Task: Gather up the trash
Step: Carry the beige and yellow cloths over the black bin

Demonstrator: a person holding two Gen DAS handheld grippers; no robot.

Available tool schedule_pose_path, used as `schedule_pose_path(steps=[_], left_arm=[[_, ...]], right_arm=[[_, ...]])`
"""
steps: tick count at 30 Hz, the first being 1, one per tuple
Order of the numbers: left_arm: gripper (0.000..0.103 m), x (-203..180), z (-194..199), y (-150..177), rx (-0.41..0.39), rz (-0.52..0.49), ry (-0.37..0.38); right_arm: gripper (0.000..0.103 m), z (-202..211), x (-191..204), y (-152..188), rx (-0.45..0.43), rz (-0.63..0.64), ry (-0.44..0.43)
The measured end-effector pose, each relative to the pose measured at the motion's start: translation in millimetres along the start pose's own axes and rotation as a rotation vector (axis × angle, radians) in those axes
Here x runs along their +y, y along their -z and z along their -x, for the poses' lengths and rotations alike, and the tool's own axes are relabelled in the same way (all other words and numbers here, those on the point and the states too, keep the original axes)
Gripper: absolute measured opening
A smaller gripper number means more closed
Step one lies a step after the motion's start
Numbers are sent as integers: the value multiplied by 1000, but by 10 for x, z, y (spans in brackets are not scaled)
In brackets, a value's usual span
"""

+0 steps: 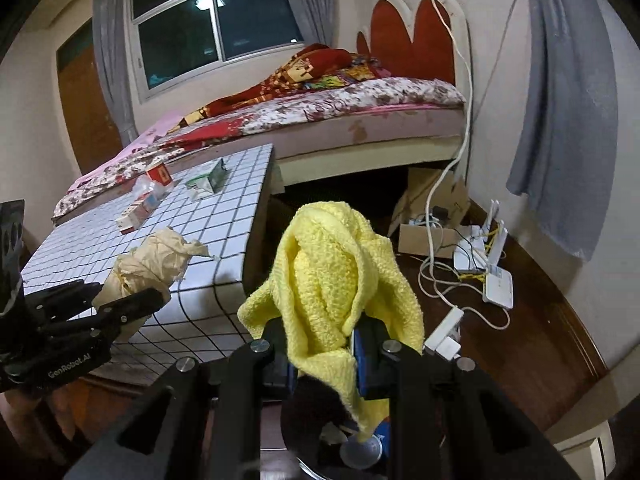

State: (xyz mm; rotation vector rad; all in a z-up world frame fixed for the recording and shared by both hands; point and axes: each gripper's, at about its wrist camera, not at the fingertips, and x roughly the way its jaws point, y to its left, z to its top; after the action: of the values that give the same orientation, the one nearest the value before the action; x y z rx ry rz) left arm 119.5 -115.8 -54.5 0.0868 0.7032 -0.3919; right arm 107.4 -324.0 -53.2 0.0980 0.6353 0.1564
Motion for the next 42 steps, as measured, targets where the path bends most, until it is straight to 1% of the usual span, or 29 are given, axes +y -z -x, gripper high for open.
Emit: schedule_pose_path(steps=[9, 14, 21, 26, 28, 30, 33, 36, 39, 42], left_arm=[[32, -318, -240, 104, 59, -37, 53], [32, -433, -389, 175, 94, -48, 75], [32, -591, -580, 289, 147, -61, 104], [32, -637, -814, 321, 213, -54, 147], [32, -640, -895, 333, 237, -46, 162], [32, -677, -983, 377, 267, -65, 168], [32, -706, -1055, 437, 291, -80, 176], [33, -698, -1128, 449, 307, -67, 191], [33, -686, -1226, 459, 321, -68, 197], [33, -689, -1324, 484, 344, -70, 202]], right_arm=[[22, -24, -267, 173, 48, -26, 35], [22, -49, -442, 307, 79, -37, 59], [22, -152, -616, 512, 152, -24, 73], [22, -349, -654, 680, 224, 1, 61], [22, -436, -699, 731, 250, -10, 55], [22, -506, -718, 764, 270, -15, 52], [22, -614, -724, 791, 299, -11, 45], [23, -705, -709, 829, 332, 0, 36], [24, -834, -726, 894, 367, 29, 66], [24, -946, -778, 945, 406, 17, 67]])
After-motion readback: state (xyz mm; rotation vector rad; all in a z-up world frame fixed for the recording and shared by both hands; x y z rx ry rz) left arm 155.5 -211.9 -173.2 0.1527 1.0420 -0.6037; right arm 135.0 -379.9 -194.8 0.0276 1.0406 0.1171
